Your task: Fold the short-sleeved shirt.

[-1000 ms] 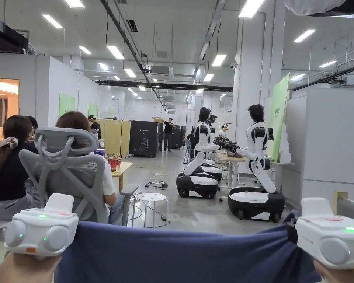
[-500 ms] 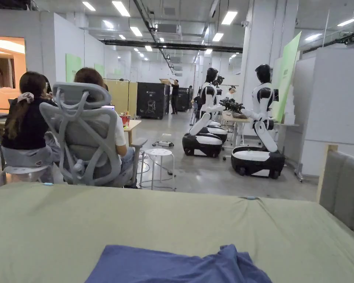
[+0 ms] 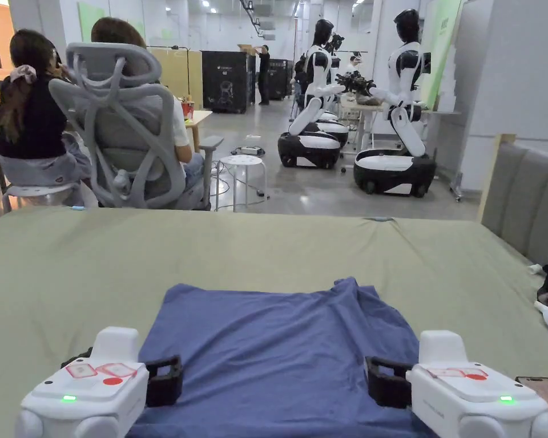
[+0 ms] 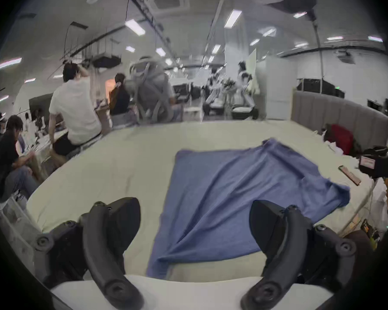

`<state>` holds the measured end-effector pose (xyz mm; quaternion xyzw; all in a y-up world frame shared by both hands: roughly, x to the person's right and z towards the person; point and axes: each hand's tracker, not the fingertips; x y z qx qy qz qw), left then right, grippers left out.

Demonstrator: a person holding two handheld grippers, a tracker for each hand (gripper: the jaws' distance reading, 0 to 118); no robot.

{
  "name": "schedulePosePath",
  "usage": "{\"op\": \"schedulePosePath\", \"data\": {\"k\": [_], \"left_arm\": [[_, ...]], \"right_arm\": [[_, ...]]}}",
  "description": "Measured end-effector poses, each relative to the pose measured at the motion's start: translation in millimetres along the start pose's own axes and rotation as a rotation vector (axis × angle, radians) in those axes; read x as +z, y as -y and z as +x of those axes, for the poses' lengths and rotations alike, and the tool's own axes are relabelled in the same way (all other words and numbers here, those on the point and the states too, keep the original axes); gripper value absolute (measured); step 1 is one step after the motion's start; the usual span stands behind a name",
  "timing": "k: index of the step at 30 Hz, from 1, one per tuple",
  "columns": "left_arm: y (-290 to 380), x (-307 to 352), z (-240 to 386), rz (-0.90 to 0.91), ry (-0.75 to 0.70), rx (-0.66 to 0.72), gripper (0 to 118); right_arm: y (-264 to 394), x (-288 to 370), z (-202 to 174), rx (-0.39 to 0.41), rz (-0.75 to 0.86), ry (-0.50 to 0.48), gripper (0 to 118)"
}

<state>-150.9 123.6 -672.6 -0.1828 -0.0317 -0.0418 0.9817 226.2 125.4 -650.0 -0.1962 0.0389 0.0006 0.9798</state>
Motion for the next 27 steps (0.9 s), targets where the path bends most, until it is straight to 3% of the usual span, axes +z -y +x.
{"op": "schedulePosePath", "data": {"k": [1,2,4,5,8,11,14,15,16,18,19,22,27], "left_arm": [[-2,2,8,0.014,0.014,-0.021,92],[-4,4,15,0.022,0.016,-0.037,78],[-8,4,23,0.021,0.017,-0.07,7],[-9,3,25,0.018,0.011,-0.083,0],[-10,-2,17,-0.044,0.07,-0.081,0],[-4,-14,-19,-0.124,0.019,-0.034,0],[7,-32,-74,-0.257,0.001,0.094,0],[11,-38,-91,-0.302,0.031,0.148,9],[17,-41,-104,-0.319,0.079,0.192,34],[31,-44,-112,-0.373,0.094,0.194,110],[39,-48,-111,-0.407,0.076,0.168,118],[59,-54,-102,-0.459,0.101,0.137,99],[95,-87,-86,-0.575,0.097,0.079,86]], "right_arm": [[-2,3,-10,0.017,0.025,-0.003,96],[-3,5,-18,0.036,0.047,0.0,80],[-3,4,-30,0.063,0.058,0.019,0],[-4,6,-32,0.083,0.059,0.031,0],[-6,3,-37,0.069,0.023,-0.031,0],[-4,2,-37,0.093,0.01,-0.015,0],[3,-3,-30,0.079,-0.027,-0.014,0],[6,-5,-27,0.068,-0.037,-0.01,0],[10,-7,-23,0.052,-0.049,-0.005,0],[14,-12,-18,0.033,-0.068,-0.001,0],[16,-15,-16,0.03,-0.078,0.005,0],[22,-22,-9,0.019,-0.103,0.015,0],[24,-27,4,0.01,-0.132,0.036,0]]}}
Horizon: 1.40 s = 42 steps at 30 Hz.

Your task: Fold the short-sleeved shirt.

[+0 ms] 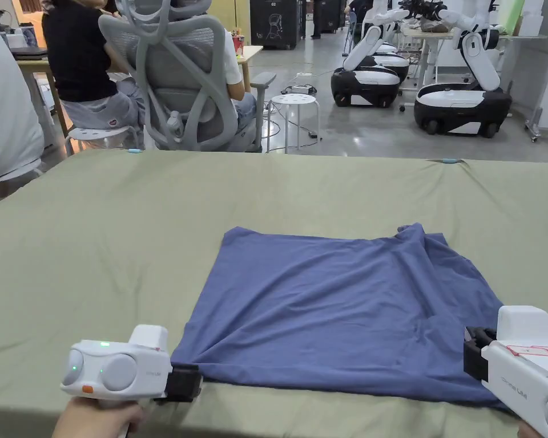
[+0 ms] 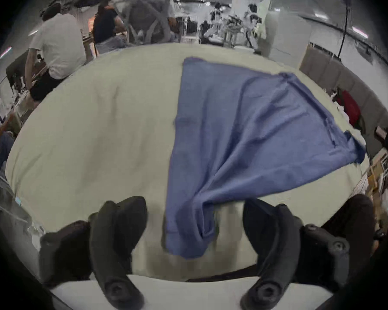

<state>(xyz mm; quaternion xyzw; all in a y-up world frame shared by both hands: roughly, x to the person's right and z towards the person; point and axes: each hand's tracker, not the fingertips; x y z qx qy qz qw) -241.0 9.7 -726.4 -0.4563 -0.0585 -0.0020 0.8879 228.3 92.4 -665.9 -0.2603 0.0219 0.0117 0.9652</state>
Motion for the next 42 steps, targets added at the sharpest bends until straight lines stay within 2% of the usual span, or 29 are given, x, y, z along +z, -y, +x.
{"op": "schedulePosePath", "data": {"k": [3,4,6,10,14,15,16,17,18,19,20,21,23,24,25,26,28,30,35,38,42], "left_arm": [[-3,-5,1,0.002,-0.013,-0.027,78],[-8,3,0,0.006,-0.016,-0.016,66],[-14,16,2,0.09,-0.062,-0.042,2],[-25,38,9,0.085,-0.028,-0.055,0],[-27,48,17,0.121,-0.029,-0.053,0],[-26,49,19,0.126,-0.028,-0.049,0],[-26,49,21,0.126,-0.029,-0.047,0],[-26,49,22,0.124,-0.029,-0.047,0],[-26,49,22,0.122,-0.029,-0.046,0],[-26,45,21,0.118,-0.029,-0.042,0],[-26,45,21,0.113,-0.029,-0.04,0],[-26,44,21,0.108,-0.028,-0.041,0],[-25,43,21,0.103,-0.031,-0.033,0],[-24,43,21,0.101,-0.03,-0.029,0],[-24,43,20,0.099,-0.028,-0.023,0],[-24,43,20,0.097,-0.022,-0.014,0],[-26,45,18,0.098,-0.008,-0.002,0],[-30,52,21,0.108,-0.009,0.01,0],[-64,59,22,0.167,0.007,0.048,0],[-95,53,19,0.197,0.034,0.096,0],[-134,29,10,0.185,0.025,0.147,0]], "right_arm": [[0,1,16,0.006,-0.014,0.022,0],[-1,2,23,0.005,-0.018,0.035,0],[-3,5,38,-0.002,-0.025,0.059,0],[-3,4,68,-0.023,-0.077,0.125,0],[7,-5,94,-0.063,-0.137,0.144,0],[11,-7,97,-0.066,-0.144,0.142,5],[15,-9,99,-0.079,-0.156,0.119,26],[18,-11,101,-0.09,-0.172,0.104,65],[22,-16,101,-0.1,-0.207,0.072,111],[27,-23,101,-0.101,-0.243,0.041,118],[32,-28,99,-0.091,-0.245,0.018,112],[35,-31,97,-0.06,-0.206,-0.01,99],[39,-43,92,-0.064,-0.247,0.008,83],[42,-49,91,-0.062,-0.271,-0.008,58],[44,-52,92,-0.062,-0.292,-0.029,26],[47,-57,92,-0.068,-0.303,-0.025,3],[50,-61,93,-0.076,-0.32,-0.013,2],[42,-49,100,-0.141,-0.271,-0.039,2],[1,-33,106,-0.15,-0.121,0.02,2],[-28,-43,108,-0.099,-0.056,0.074,2],[-56,-83,112,-0.048,-0.081,0.126,2]]}}
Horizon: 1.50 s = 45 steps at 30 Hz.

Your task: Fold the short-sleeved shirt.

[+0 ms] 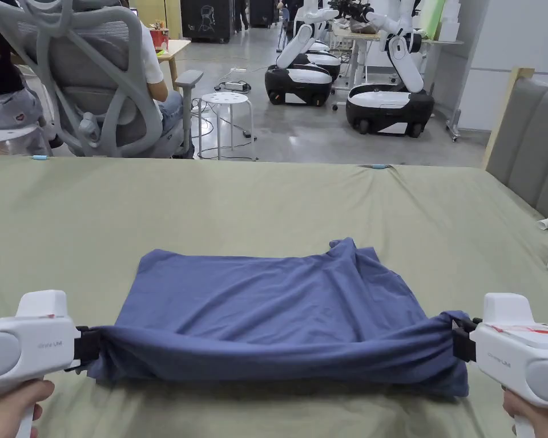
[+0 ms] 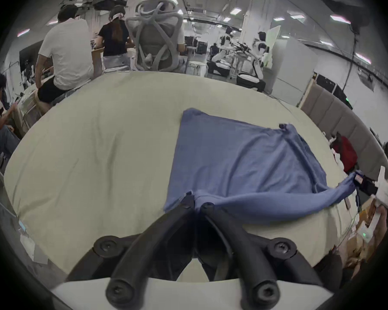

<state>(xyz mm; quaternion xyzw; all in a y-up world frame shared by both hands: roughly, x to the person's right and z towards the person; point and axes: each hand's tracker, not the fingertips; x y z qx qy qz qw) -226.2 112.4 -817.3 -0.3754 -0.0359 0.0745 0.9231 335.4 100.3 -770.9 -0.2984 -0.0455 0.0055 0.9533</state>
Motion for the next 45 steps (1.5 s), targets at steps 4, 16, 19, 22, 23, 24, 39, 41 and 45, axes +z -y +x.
{"op": "schedulePosePath", "data": {"k": [4,16,19,22,23,24,39,41,45], "left_arm": [[-28,-53,-1,-0.077,-0.043,0.059,0],[-2,-63,12,0.091,-0.116,0.096,72],[17,-31,42,0.277,-0.137,-0.044,72],[37,-6,76,0.374,-0.059,-0.168,72],[44,2,88,0.418,-0.031,-0.219,72],[54,12,101,0.473,-0.009,-0.289,72],[37,-19,4,0.106,-0.091,-0.084,0],[35,-37,-13,0.035,-0.162,-0.08,0],[36,-48,-22,0.016,-0.087,0.006,6]], "right_arm": [[-19,-54,-6,0.031,-0.05,0.035,2],[5,-73,-30,0.046,-0.094,0.005,90],[7,-38,-57,0.032,0.022,-0.005,91],[12,-8,-90,0.026,0.116,-0.058,91],[15,2,-101,0.034,0.141,-0.072,91],[18,11,-113,0.046,0.165,-0.08,91],[34,67,-146,0.076,0.251,-0.169,0],[36,63,-143,0.068,0.239,-0.169,0],[44,53,-136,0.074,0.199,-0.168,0]]}}
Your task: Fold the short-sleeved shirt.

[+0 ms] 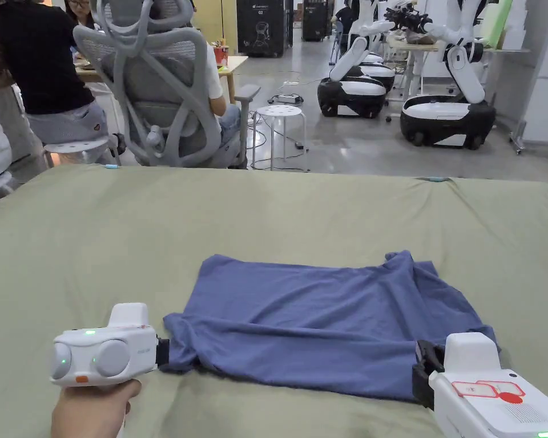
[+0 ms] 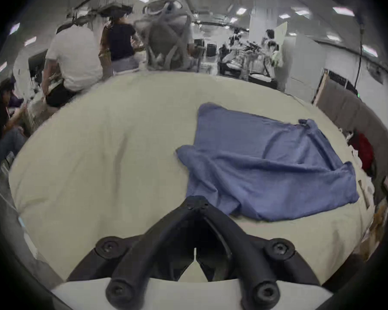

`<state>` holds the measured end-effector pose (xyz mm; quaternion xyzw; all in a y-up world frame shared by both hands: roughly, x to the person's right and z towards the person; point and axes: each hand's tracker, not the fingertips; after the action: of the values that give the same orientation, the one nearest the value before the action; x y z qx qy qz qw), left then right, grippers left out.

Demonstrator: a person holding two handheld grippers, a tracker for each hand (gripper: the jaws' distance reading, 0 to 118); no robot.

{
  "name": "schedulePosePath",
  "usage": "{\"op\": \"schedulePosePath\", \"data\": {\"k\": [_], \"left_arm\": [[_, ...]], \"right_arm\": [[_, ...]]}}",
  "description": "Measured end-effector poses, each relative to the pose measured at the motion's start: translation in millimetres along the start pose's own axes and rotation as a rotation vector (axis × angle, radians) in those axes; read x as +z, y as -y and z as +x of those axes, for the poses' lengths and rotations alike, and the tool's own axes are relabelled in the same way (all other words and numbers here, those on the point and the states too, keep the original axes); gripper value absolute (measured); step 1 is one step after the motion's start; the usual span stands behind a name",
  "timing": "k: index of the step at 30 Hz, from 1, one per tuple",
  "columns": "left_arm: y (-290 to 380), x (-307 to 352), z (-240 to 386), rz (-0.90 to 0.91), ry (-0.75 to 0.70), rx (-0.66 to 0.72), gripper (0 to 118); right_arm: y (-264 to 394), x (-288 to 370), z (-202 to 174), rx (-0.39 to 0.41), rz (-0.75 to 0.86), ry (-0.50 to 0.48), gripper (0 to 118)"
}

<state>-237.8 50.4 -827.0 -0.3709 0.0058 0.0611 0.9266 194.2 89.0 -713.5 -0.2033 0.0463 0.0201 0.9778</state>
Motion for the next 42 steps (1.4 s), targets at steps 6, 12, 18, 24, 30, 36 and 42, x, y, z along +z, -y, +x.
{"op": "schedulePosePath", "data": {"k": [6,12,18,24,30,36,42], "left_arm": [[-2,-39,10,-0.037,-0.045,-0.01,116],[1,-86,25,-0.224,-0.03,-0.088,63],[-20,-50,45,-0.08,-0.114,-0.227,3],[-27,-11,45,0.015,-0.07,-0.199,3],[-22,-15,48,-0.008,-0.067,-0.196,3],[-13,-22,43,-0.04,-0.074,-0.189,3],[-8,-9,33,-0.048,-0.054,-0.164,3]], "right_arm": [[4,-8,16,-0.015,-0.031,0.022,0],[6,-13,38,-0.017,-0.057,0.063,0],[2,-20,90,-0.037,-0.115,0.167,0],[10,-51,155,-0.129,-0.229,0.24,5],[36,-89,165,-0.178,-0.348,0.16,109],[65,-116,148,-0.079,-0.502,0.126,68],[38,-78,144,-0.128,-0.369,0.121,8]]}}
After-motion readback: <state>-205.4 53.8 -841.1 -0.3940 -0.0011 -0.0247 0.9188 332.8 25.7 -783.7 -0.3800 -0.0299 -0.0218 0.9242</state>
